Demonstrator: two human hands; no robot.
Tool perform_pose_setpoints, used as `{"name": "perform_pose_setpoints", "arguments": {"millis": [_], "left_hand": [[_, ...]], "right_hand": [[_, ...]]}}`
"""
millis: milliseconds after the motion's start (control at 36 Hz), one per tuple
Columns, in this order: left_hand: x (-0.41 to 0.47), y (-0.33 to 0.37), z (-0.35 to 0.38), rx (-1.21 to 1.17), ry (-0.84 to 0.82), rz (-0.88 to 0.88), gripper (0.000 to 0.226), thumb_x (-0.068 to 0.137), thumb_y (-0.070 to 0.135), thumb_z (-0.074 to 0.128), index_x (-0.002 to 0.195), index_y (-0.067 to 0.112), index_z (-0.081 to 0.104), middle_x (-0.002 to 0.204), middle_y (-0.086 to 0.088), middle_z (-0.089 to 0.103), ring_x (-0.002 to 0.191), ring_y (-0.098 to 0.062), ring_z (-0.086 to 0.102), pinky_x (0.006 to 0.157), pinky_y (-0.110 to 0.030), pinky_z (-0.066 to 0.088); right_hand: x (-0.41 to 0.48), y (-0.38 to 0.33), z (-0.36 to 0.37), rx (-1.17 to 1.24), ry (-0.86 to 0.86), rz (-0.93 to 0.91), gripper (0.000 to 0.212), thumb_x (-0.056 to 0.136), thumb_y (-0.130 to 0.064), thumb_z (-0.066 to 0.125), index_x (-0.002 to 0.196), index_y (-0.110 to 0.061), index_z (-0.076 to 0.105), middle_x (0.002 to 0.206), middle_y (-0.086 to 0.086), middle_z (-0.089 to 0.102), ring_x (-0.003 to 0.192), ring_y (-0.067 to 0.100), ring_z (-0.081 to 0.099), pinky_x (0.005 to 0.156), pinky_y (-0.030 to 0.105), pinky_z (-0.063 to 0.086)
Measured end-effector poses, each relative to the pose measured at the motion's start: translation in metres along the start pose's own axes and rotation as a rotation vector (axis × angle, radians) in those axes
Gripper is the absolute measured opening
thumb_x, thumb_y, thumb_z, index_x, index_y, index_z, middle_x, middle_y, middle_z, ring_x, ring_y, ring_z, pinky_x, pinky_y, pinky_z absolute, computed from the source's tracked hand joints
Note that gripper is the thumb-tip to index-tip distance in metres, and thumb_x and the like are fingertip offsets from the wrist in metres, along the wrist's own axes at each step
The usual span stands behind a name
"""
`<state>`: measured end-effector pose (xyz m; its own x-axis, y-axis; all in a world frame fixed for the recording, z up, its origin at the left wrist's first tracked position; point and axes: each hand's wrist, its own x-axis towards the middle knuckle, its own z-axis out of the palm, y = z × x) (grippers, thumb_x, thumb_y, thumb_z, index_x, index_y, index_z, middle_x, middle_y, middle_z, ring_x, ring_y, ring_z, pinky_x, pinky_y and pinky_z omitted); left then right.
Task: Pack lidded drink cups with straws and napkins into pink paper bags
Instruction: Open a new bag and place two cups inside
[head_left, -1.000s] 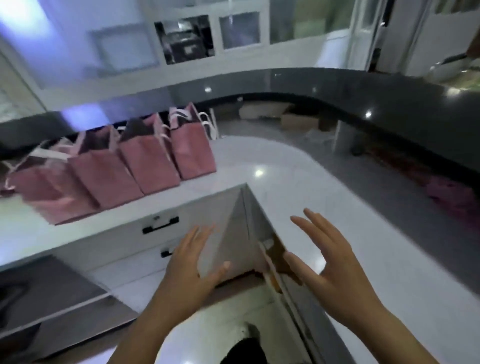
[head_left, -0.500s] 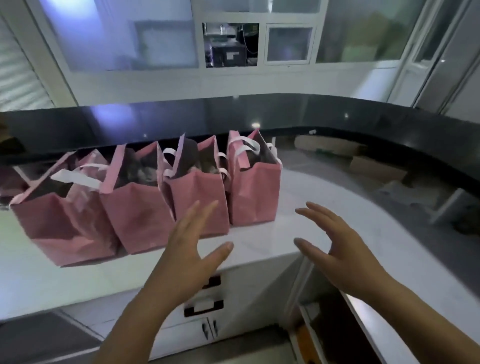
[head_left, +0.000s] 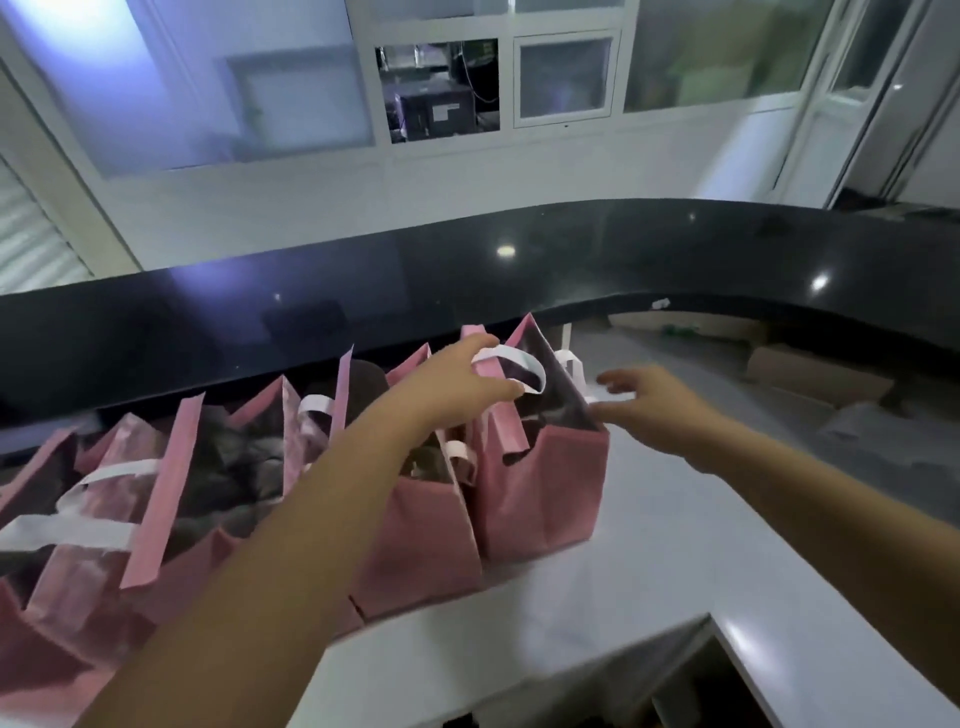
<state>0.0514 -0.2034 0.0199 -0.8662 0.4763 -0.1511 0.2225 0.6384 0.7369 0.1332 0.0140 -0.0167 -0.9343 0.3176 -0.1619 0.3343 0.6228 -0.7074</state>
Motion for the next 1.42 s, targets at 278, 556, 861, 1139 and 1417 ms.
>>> {"name": "perform_pose_setpoints", "arguments": {"millis": [278,556,861,1139,1417], "left_hand": [[0.079,0.013,0.023,0.071,0.118,-0.255,0.086,0.077,0.028,0.077,0.151,0.028,0.033,0.145,-0.006,0.046,0.115,-0.028,0.056,0.092,-0.039,0.054],[0.100,0.003,0.041,0.048,0.170,-0.255,0.085,0.077,0.011,0.071,0.150,0.034,0.031,0.140,-0.003,0.053,0.111,-0.026,0.059,0.096,-0.045,0.053],[0.016,0.033,0.063,-0.534,0.059,0.012,0.053,0.086,0.006,0.072,0.125,0.040,0.059,0.124,0.018,0.065,0.100,-0.005,0.068,0.067,-0.028,0.060],[-0.069,0.053,0.158,-0.713,-0.448,0.229,0.050,0.087,0.002,0.067,0.122,0.037,0.065,0.116,0.020,0.069,0.095,-0.008,0.071,0.062,-0.024,0.058],[-0.156,0.111,0.247,-0.727,-0.922,0.236,0.048,0.088,0.009,0.071,0.126,0.037,0.063,0.120,0.018,0.068,0.101,-0.011,0.071,0.069,-0.033,0.062]], "right_hand": [[0.080,-0.003,0.002,-0.225,-0.063,-0.110,0.025,0.082,-0.041,0.071,0.092,-0.019,0.070,0.084,0.000,0.069,0.072,0.017,0.063,0.063,0.035,0.057],[0.082,0.018,0.007,-0.140,0.010,-0.189,0.010,0.089,-0.026,0.066,0.085,-0.018,0.065,0.085,0.002,0.067,0.069,0.012,0.059,0.052,0.021,0.043],[-0.042,0.066,-0.026,0.283,0.324,0.067,0.018,0.091,-0.040,0.066,0.079,-0.026,0.067,0.081,-0.010,0.070,0.072,0.012,0.070,0.065,0.045,0.060],[-0.250,0.095,-0.004,0.341,0.894,0.351,0.020,0.089,-0.029,0.070,0.072,-0.021,0.076,0.068,-0.005,0.072,0.064,0.012,0.068,0.055,0.024,0.053],[-0.412,0.107,-0.008,0.198,1.256,0.660,0.009,0.086,-0.027,0.074,0.092,-0.024,0.080,0.086,-0.015,0.076,0.079,-0.002,0.070,0.061,0.010,0.053]]}}
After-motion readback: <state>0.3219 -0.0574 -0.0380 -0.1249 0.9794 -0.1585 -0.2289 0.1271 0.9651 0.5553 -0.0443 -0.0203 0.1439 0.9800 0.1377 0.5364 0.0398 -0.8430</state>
